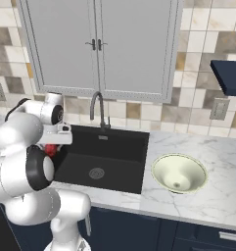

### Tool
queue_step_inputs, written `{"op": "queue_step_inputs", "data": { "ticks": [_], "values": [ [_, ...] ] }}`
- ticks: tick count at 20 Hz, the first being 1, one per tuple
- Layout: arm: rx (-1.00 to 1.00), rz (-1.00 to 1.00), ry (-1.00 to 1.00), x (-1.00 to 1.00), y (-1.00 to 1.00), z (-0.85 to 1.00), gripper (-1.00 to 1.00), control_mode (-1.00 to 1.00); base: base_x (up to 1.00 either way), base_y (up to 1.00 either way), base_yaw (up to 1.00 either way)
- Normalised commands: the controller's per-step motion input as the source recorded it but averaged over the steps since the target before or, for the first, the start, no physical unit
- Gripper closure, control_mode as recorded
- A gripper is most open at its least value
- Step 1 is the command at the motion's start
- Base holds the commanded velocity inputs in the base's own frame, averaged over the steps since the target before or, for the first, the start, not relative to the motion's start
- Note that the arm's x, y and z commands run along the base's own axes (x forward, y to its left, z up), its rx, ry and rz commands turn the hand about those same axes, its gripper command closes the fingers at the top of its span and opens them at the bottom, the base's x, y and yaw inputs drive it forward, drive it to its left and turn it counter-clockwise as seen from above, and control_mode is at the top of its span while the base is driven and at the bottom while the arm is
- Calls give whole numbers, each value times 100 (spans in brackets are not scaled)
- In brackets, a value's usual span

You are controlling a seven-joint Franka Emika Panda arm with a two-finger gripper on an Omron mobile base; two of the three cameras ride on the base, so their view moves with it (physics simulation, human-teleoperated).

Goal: There is a mixed pile of frozen fruits and vegetables on the counter. Locate all the frozen vegetables and place the items in a bowl on the counter. Take all the frozen fruits and defrost them in a running sink.

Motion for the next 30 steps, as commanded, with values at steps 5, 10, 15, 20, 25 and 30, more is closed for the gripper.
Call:
{"op": "queue_step_inputs", "data": {
  "ticks": [5,10,15,20,25,30],
  "values": [
    [-1,-4,-1,-4,-47,5,100,-100,0,0,0],
    [-3,-7,0,-1,-42,4,100,-100,0,0,0],
    [-6,-12,1,0,-31,0,100,-100,0,0,0],
    [-6,-13,2,1,-28,0,100,-100,0,0,0],
    [-5,-14,0,0,-27,0,100,-100,0,0,0],
    [-4,-13,0,1,-29,1,100,-100,0,0,0]
  ]
}}
